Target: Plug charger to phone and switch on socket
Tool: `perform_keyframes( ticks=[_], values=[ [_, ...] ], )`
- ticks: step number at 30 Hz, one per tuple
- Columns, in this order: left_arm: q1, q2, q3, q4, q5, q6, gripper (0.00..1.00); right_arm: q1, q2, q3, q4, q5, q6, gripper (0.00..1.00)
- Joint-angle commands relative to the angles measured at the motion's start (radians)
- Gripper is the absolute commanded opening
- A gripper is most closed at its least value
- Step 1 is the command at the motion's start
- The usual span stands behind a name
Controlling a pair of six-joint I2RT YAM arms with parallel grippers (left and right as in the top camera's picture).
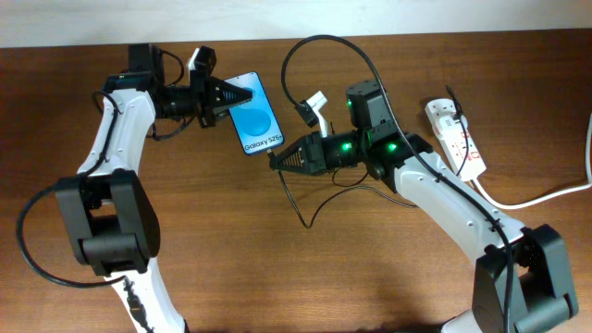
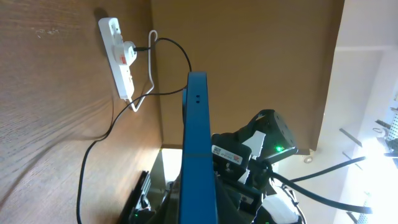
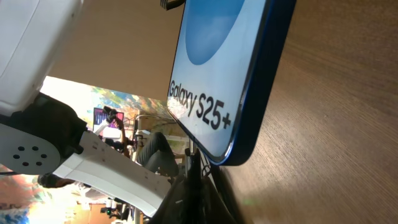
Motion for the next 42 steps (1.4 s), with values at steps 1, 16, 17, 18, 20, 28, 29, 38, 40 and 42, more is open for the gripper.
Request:
perform_keyframes(
  ticks=[1,16,17,18,20,28,29,38,40,42],
  values=[
    [0.004,-0.006,0.005,0.002,0.054,-0.005,0.0,-0.006,0.006,0.008,0.006,-0.004,0.002,0.04],
    [0.004,-0.006,0.005,0.002,0.054,-0.005,0.0,-0.006,0.006,0.008,-0.01,-0.026,0.04,0.04],
    [0.004,-0.006,0.005,0.002,0.054,-0.005,0.0,-0.006,0.006,0.008,-0.013,-0.026,0.04,0.04],
    [0.004,-0.006,0.005,0.002,0.054,-0.005,0.0,-0.006,0.006,0.008,-0.012,-0.026,0.04,0.04],
    [0.004,-0.006,0.005,0.002,0.054,-0.005,0.0,-0.006,0.006,0.008,-0.012,-0.026,0.04,0.04],
    [0.004,-0.006,0.005,0.002,0.054,-0.005,0.0,-0.006,0.006,0.008,-0.012,-0.026,0.043,0.04],
    [0.004,-0.006,0.005,0.002,0.054,-0.005,0.0,-0.006,0.006,0.008,-0.012,-0.025,0.055,0.04],
    [0.004,-0.006,0.005,0.002,0.054,-0.005,0.0,-0.006,0.006,0.008,-0.012,-0.052,0.084,0.04],
    [0.004,-0.006,0.005,0.002,0.054,-0.005,0.0,-0.006,0.006,0.008,-0.009,-0.063,0.092,0.04],
    [0.004,-0.006,0.005,0.002,0.054,-0.005,0.0,-0.006,0.006,0.008,-0.007,-0.068,0.095,0.04]
  ],
)
